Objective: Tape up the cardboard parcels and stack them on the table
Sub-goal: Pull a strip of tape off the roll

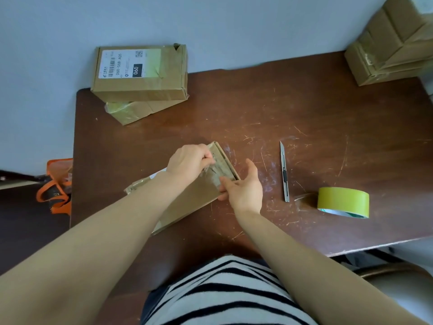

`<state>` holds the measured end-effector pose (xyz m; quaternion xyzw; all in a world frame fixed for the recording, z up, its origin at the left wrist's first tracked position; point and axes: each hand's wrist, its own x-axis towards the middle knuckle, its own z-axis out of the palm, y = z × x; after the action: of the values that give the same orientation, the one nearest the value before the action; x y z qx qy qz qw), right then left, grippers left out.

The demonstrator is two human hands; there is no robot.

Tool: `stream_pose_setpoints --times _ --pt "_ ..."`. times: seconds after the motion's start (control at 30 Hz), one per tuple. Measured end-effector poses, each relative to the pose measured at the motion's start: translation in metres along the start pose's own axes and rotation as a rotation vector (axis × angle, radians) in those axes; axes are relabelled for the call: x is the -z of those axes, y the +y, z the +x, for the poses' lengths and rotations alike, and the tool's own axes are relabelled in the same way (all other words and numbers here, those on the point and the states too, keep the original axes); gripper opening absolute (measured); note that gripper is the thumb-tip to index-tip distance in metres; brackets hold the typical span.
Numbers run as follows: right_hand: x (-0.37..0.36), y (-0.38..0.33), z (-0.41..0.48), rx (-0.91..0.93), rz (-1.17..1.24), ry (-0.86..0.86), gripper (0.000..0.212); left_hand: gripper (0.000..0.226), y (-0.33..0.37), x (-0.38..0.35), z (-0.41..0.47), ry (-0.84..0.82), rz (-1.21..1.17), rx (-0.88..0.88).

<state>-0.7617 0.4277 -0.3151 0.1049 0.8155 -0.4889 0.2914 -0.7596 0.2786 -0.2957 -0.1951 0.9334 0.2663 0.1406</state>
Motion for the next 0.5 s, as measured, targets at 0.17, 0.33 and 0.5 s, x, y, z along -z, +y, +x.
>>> stream_pose_setpoints --times 0.17,0.33,0.5 --pt "-0.003 -0.003 0.007 -0.017 -0.047 -0.007 0.07 0.02 0.0 -0.003 0.005 -0.015 0.079 -0.027" --pt "0.004 0.003 0.014 -0.08 -0.219 -0.013 0.067 0.03 -0.004 0.0 0.014 0.014 0.319 -0.106" --pt "0.022 0.008 0.013 -0.011 -0.24 0.03 0.05 0.021 -0.012 0.003 0.015 0.074 0.296 -0.185"
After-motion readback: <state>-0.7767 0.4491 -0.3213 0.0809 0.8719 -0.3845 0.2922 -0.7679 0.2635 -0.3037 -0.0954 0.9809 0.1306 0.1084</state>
